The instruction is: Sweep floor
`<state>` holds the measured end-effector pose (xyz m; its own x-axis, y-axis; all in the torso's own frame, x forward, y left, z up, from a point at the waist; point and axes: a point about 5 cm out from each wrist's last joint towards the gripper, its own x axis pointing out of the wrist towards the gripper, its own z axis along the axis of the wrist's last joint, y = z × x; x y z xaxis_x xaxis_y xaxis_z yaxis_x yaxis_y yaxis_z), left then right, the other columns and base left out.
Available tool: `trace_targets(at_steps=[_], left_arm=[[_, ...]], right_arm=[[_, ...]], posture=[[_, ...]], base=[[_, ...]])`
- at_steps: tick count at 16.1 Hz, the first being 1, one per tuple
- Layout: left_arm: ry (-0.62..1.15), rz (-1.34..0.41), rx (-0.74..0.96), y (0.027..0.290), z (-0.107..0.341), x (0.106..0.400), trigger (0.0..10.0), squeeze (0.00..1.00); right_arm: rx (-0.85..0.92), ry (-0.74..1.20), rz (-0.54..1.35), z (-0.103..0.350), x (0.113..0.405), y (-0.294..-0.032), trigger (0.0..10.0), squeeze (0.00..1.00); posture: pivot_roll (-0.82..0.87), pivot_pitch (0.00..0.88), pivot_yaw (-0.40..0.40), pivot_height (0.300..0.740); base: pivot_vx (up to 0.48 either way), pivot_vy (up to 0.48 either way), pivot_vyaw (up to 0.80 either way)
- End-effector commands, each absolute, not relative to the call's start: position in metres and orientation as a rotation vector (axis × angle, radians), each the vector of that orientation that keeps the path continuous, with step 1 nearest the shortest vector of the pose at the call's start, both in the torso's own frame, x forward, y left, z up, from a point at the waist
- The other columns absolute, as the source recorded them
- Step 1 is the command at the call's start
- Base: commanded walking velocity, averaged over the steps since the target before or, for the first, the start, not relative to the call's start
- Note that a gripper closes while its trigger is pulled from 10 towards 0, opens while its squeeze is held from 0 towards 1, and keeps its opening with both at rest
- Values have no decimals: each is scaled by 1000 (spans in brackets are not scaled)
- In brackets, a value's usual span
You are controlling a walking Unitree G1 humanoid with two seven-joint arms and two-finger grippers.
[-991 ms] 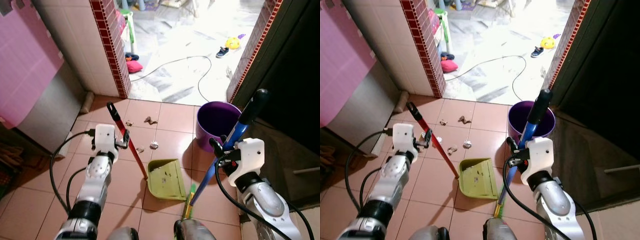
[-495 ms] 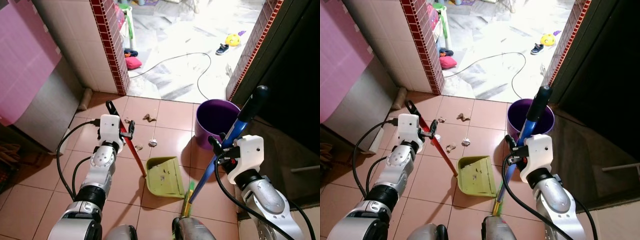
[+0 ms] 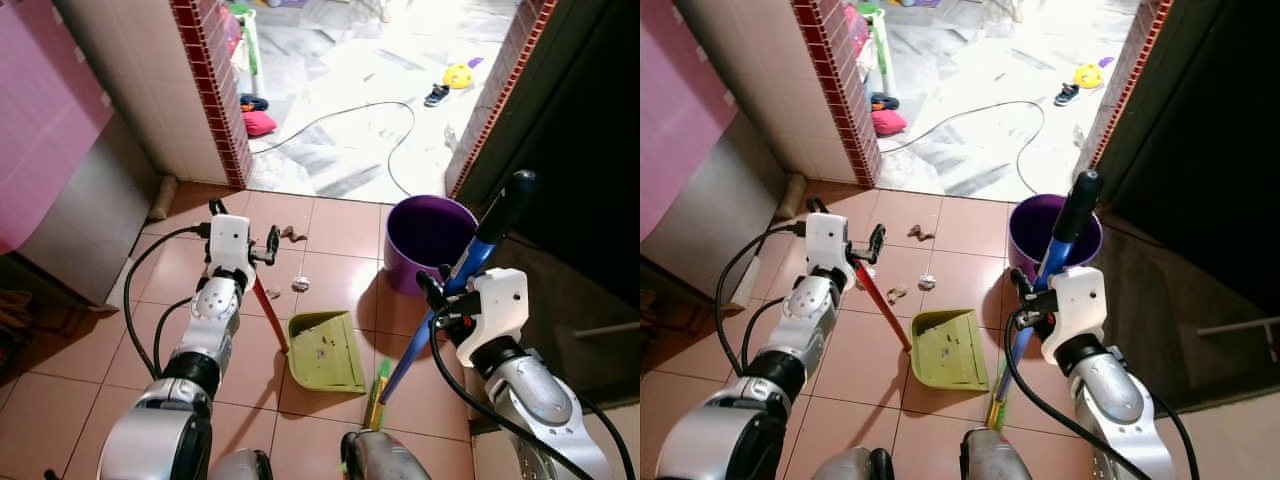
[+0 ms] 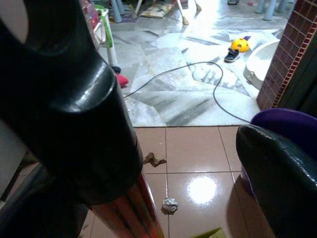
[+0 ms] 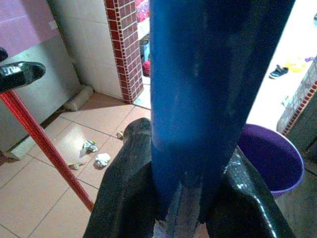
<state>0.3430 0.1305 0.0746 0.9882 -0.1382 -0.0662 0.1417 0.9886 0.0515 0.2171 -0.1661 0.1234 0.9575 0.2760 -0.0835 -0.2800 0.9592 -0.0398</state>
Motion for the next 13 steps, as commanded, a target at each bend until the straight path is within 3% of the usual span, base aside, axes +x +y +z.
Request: trace_targets(at_steps=[1, 3, 4, 5, 10, 11, 12, 13], left_arm=[[63, -124, 77, 138, 75, 344, 10000, 0], [56, -124, 77, 140, 77, 346, 10000, 0], [55, -120, 73, 141, 77, 347, 5804, 0], [55, -117, 71, 141, 78, 347, 0, 0], [48, -113, 69, 141, 79, 348, 0, 0], [45, -110, 66, 141, 78, 348, 1961, 0], [47, -108, 67, 141, 77, 347, 10000, 0], [50, -105, 73, 141, 76, 346, 10000, 0]], right_arm=[[-64, 43, 297, 133, 216, -164, 10000, 0], [-65, 42, 298, 133, 217, -164, 10000, 0], [-67, 42, 299, 133, 217, -164, 10000, 0], [-70, 42, 299, 133, 217, -164, 10000, 0], [-82, 40, 299, 133, 217, -166, 10000, 0], [-85, 39, 303, 133, 217, -165, 10000, 0], [-86, 39, 303, 133, 218, -166, 10000, 0], [-87, 39, 304, 133, 218, -166, 10000, 0]], posture=[[-330, 147, 34, 740], [-332, 145, 35, 740], [-332, 145, 35, 740], [-335, 141, 36, 740], [-337, 136, 36, 740], [-336, 134, 36, 740], [-335, 133, 34, 740], [-332, 133, 33, 740]], base=[[0, 0, 0], [0, 0, 0], [0, 0, 0], [0, 0, 0], [0, 0, 0], [0, 0, 0], [0, 0, 0], [0, 0, 0]])
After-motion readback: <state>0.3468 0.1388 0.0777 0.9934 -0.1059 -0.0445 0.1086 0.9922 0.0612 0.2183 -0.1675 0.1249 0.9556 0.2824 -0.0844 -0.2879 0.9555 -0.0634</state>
